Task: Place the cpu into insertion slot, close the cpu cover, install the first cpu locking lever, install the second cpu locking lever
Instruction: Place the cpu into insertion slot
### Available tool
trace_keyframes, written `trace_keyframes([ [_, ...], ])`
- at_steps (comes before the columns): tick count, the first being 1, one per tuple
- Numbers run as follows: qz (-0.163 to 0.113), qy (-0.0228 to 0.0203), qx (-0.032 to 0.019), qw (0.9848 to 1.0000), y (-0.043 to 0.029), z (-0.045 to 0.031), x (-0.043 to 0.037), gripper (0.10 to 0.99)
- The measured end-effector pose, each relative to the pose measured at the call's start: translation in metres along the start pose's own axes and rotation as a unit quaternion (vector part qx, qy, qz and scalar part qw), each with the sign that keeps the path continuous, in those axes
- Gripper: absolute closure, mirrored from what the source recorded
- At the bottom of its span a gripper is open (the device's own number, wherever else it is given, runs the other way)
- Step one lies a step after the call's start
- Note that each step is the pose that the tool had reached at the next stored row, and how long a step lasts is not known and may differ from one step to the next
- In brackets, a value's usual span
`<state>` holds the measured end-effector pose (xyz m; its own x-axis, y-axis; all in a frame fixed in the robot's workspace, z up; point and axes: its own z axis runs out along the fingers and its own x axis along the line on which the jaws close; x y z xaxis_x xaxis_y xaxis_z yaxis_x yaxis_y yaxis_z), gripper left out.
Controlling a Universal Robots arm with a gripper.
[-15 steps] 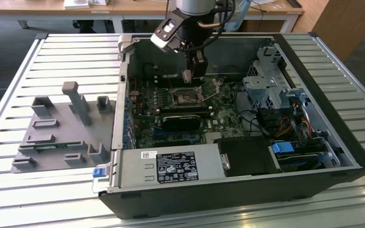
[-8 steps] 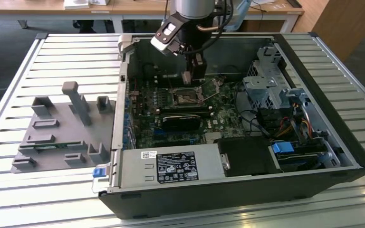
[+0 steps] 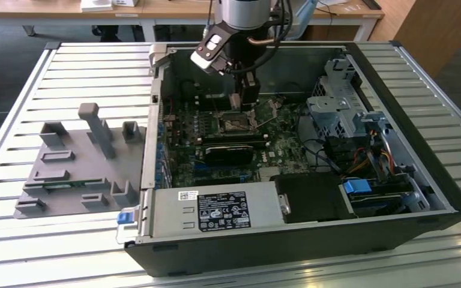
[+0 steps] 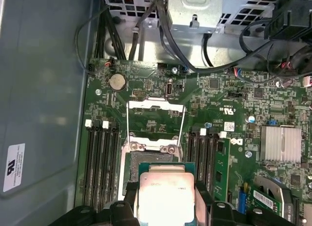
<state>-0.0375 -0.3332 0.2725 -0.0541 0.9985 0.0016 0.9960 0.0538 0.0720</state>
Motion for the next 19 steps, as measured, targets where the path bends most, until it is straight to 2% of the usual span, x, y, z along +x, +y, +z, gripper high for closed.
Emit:
trace_keyframes([
  [19,0.002,-0.0011,0.0003,1.0000,-0.0016,0.0154,0.0009,0.545],
])
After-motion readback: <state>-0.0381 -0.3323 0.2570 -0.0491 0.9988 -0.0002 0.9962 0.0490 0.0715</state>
